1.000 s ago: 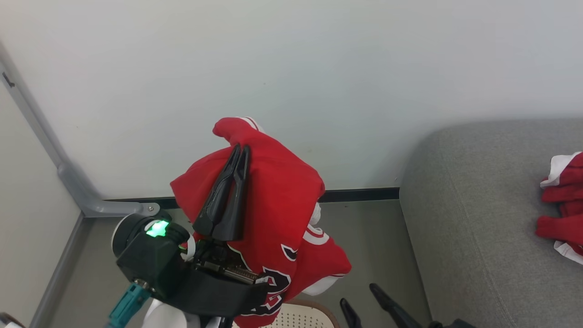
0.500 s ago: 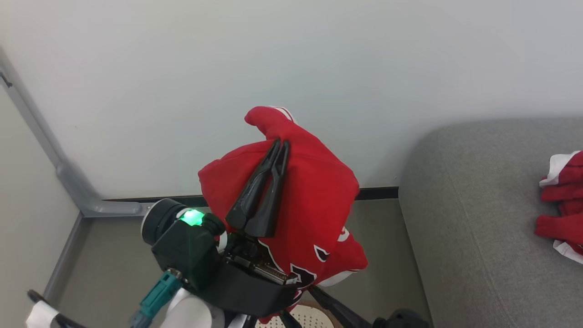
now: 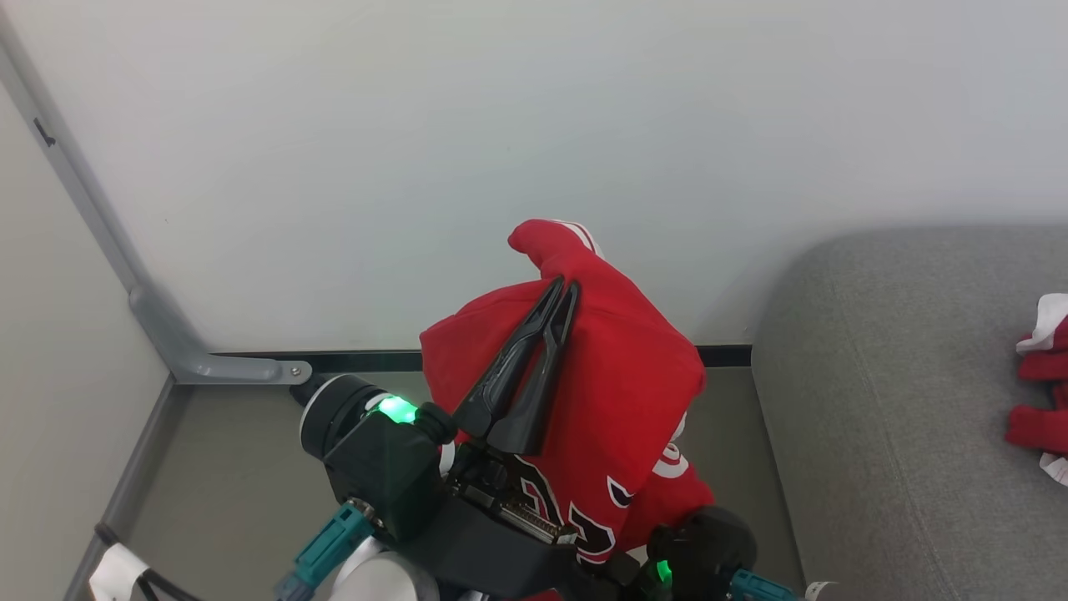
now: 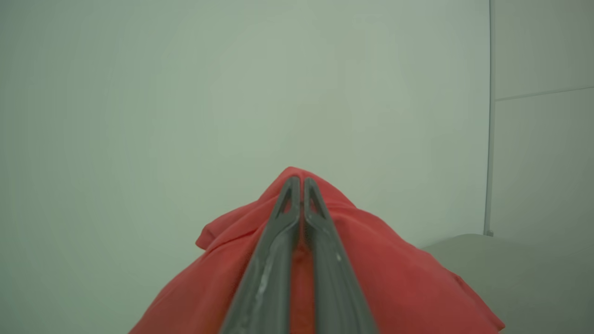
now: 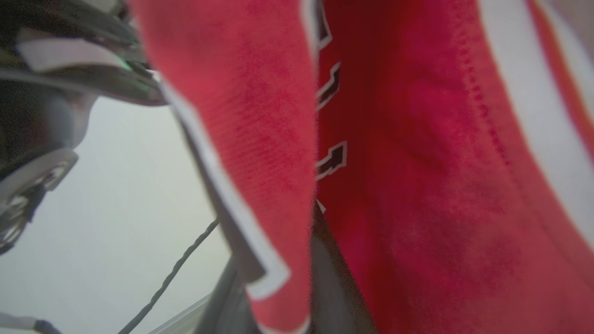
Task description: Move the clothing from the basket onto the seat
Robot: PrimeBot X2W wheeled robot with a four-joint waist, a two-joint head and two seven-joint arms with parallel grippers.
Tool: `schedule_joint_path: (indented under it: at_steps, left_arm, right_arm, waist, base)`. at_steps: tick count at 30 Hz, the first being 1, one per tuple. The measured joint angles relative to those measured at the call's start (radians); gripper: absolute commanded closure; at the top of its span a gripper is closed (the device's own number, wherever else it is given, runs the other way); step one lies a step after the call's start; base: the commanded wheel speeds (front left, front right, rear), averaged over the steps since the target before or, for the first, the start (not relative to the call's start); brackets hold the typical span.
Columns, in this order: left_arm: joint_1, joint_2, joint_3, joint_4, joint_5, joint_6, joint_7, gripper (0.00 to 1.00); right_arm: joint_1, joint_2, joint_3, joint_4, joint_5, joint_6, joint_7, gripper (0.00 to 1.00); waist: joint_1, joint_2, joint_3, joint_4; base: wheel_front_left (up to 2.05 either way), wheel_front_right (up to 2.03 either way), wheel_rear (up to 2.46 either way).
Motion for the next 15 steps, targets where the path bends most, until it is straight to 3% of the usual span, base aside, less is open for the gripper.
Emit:
schedule_joint_path:
  at_steps: [15]
  left_arm:
    - [0.0,0.0,0.009,0.0,-0.006,0.021,0.011,1.0]
  right_arm:
    - [-0.03,0.0,0.002,0.029,0.026,0.003,-0.057,1.0]
  waist:
    - [0.0,0.0,0.004,0.009]
  base:
    - [0.0,0.0,0.0]
